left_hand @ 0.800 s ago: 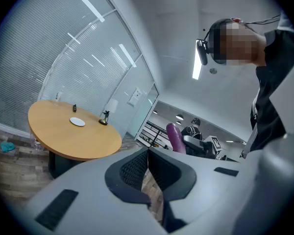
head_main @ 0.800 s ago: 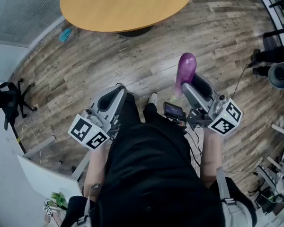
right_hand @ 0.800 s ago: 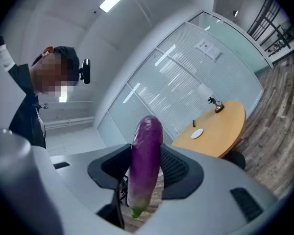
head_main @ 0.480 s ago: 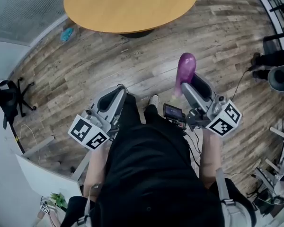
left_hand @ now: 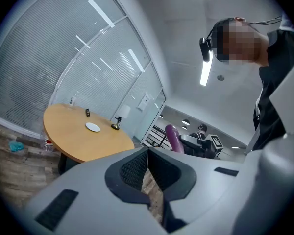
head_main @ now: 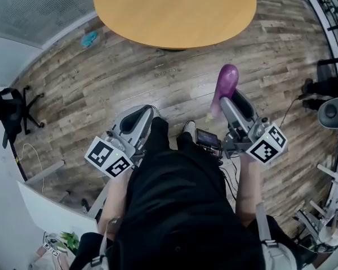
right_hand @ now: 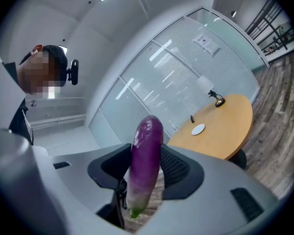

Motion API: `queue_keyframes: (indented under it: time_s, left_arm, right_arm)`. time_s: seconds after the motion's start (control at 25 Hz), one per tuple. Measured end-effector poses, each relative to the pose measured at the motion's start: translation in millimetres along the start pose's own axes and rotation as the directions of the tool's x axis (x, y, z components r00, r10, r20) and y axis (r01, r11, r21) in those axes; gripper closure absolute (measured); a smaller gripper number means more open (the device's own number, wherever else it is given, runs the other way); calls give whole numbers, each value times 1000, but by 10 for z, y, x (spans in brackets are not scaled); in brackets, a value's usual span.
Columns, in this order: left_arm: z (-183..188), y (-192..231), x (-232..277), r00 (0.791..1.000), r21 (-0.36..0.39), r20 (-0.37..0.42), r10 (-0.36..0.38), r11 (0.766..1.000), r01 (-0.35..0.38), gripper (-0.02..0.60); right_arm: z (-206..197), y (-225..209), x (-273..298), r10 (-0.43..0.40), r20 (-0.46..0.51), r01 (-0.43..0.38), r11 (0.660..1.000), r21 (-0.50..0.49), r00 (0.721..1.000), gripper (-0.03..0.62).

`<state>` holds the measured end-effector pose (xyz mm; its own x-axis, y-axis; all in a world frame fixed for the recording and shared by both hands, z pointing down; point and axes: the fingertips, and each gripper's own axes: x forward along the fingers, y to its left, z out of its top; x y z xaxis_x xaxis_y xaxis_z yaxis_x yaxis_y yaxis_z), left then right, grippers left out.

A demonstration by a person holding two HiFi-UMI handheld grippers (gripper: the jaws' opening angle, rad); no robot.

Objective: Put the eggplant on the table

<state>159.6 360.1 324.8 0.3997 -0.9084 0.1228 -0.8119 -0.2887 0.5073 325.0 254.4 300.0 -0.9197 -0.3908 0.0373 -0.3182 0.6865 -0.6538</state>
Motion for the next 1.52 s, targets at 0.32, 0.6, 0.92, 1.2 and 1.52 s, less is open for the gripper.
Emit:
queue_keyframes:
  time_s: [0.32,0.6,0.92,1.2,1.52]
  left_arm:
    - [263,631,-99,1000,-30,8,-10,1000,10,569]
    - [474,1009,-183,999,-31,26,-31,999,32,569]
    - [575,1232,-287,999,-53,10,-40,998,40,569]
    - [583,1341,-68,999,-66,-6,-42,997,41,569]
    - [968,1517,354,1000,-16,16,17,1000,-17,569]
  right_arm:
    - [-12,126,619,-41,7,41,999,-8,999,401]
    - [-25,216,1082,-48,7,48,999,-26,999,401]
    - [-11,238,1406,-70,3,70,997,-17,998,401]
    - [28,40,1515,-82,-9,82,997,2,997,401]
    - [503,-310,2027,10,6,-10,1000,-11,1000,401]
